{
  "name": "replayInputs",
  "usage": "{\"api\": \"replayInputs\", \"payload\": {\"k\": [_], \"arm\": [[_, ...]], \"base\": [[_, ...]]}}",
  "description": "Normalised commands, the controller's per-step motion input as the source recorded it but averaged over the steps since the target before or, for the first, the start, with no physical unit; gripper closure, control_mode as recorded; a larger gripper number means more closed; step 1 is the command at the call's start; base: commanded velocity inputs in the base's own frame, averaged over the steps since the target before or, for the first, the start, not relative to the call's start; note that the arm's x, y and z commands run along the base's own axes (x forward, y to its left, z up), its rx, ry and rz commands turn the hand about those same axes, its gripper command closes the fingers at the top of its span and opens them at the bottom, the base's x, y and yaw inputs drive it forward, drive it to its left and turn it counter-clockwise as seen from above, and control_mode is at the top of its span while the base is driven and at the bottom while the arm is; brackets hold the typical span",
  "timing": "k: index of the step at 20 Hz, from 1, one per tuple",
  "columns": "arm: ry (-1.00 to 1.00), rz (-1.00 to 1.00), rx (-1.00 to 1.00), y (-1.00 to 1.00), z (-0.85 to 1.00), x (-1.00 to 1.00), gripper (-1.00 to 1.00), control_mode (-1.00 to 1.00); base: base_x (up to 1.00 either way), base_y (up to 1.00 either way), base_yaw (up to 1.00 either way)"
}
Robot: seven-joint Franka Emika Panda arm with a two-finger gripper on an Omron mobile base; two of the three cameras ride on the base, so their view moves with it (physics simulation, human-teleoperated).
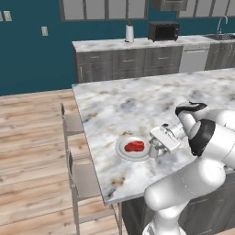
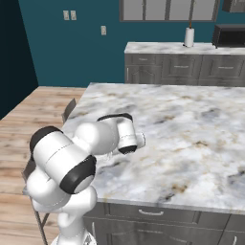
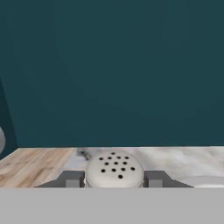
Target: Retrieve the shaker from the cabinet and place it next the steak on a plate on the dining table.
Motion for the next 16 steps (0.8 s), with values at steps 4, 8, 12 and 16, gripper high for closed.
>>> {"api": "replayInputs", "payload": {"k": [4, 8, 12, 16], "arm": [[0.01, 0.0, 0.03, 0.08, -0.25, -0.32, 1.0, -1.0], [0.03, 0.0, 0.02, 0.22, -0.19, -0.26, 1.0, -1.0], [0.0, 0.0, 0.0, 0.06, -0.06, 0.16, 1.0, -1.0], [0.0, 0.0, -0.01, 0.0, -0.19, 0.26, 1.0, -1.0]], "base": [[0.0, 0.0, 0.0], [0.0, 0.0, 0.0], [0.0, 0.0, 0.0], [0.0, 0.0, 0.0]]}}
